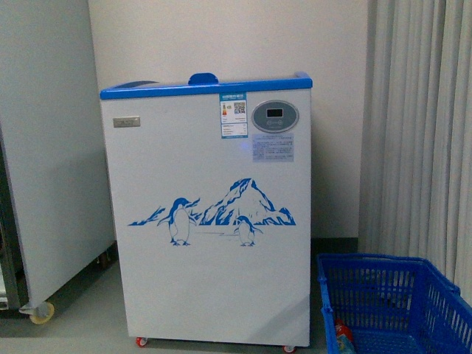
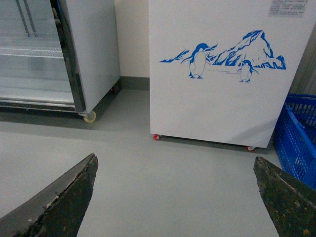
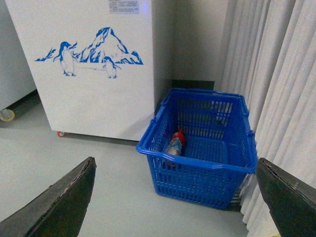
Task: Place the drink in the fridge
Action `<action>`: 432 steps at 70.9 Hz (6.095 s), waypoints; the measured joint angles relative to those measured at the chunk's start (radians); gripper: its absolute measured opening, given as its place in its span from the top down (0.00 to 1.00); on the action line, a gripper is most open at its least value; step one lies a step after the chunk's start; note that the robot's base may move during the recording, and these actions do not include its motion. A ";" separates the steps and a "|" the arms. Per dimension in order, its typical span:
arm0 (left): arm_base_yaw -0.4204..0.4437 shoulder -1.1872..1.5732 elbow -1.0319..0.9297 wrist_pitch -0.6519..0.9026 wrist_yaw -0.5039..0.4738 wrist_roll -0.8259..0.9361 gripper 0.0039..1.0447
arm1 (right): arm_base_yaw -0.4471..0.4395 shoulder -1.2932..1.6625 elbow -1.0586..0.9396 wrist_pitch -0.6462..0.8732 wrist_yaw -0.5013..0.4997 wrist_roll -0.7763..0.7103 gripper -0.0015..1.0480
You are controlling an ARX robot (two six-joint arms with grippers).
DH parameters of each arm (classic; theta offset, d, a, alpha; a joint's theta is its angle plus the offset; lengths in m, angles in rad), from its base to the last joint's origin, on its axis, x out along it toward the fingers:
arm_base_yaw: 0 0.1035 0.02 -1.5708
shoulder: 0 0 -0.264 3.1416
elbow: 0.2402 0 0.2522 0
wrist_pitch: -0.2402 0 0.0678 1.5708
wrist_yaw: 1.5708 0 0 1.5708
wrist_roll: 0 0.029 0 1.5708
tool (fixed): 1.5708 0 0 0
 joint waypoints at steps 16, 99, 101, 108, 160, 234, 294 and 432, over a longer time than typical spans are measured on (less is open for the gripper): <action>0.000 0.000 0.000 0.000 0.000 0.000 0.08 | 0.000 0.000 0.000 0.000 0.000 0.000 0.07; 0.000 0.000 0.000 0.000 0.000 0.000 0.08 | 0.000 0.000 0.000 0.000 0.001 0.000 0.07; 0.000 0.000 0.000 0.000 0.000 0.000 0.08 | 0.000 0.000 0.000 0.000 0.000 0.000 0.07; 0.000 0.000 0.000 0.000 0.000 0.000 0.08 | 0.000 0.000 0.000 0.000 0.000 0.000 0.07; 0.000 0.000 0.000 0.000 0.000 0.000 0.08 | 0.000 0.003 0.000 -0.002 0.003 0.001 0.07; 0.000 0.000 0.000 0.000 0.000 0.000 0.08 | -0.275 2.492 0.902 0.496 -0.227 0.227 0.07; 0.000 0.000 0.000 0.000 0.000 0.000 0.08 | -0.197 2.849 1.393 0.294 -0.164 0.309 0.07; 0.000 0.000 0.000 0.000 0.000 0.000 0.08 | -0.153 0.798 0.587 0.002 0.006 0.229 0.55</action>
